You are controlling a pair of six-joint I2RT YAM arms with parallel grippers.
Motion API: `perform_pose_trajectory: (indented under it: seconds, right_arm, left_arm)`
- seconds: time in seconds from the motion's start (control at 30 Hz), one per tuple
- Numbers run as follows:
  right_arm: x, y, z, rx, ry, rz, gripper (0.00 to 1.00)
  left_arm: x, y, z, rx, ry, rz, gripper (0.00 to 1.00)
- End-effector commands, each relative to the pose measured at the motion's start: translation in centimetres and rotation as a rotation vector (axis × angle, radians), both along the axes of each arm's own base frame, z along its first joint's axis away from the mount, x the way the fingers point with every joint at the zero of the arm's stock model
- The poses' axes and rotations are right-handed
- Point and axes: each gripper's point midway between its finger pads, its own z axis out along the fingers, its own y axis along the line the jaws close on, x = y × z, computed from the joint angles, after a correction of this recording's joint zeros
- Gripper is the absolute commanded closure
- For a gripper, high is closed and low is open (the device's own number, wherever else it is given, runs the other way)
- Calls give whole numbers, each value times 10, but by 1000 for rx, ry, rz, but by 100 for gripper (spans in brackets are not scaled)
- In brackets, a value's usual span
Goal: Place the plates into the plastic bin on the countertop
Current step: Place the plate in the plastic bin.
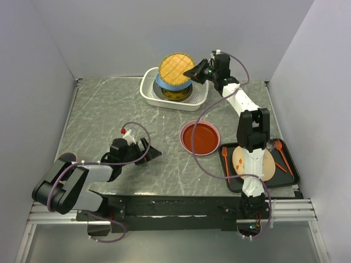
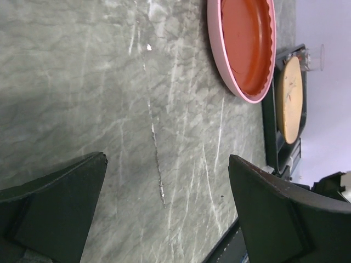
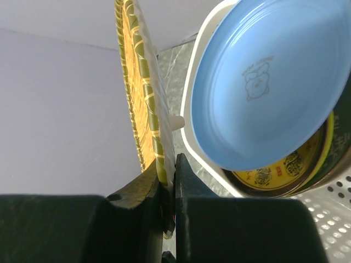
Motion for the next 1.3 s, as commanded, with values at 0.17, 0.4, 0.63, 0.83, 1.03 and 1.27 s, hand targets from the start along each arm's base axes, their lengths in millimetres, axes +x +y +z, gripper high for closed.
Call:
perform_pose_trajectory:
  seconds: [0.17, 0.4, 0.63, 0.83, 1.03, 1.27]
  right_arm:
    - [22, -4, 27, 34, -59, -17, 100]
    - [33, -2, 10, 44, -33, -28, 100]
    - [42, 1, -12, 65, 12, -38, 97]
    - [40, 6, -28, 46, 39, -33, 90]
    - [35, 6, -41, 28, 60, -22, 73]
    - [26, 6, -41, 25, 61, -11, 66]
  left_arm:
    - [-8, 4, -8, 10, 16, -3, 1]
    - [-9, 4, -7, 19, 14, -11, 1]
    - [-11, 5, -8, 33, 18, -15, 1]
    - [-13, 8, -8, 39, 15, -4, 1]
    - [-13, 8, -4, 24, 6, 2, 1]
    - [-16, 11, -2, 23, -4, 14, 1]
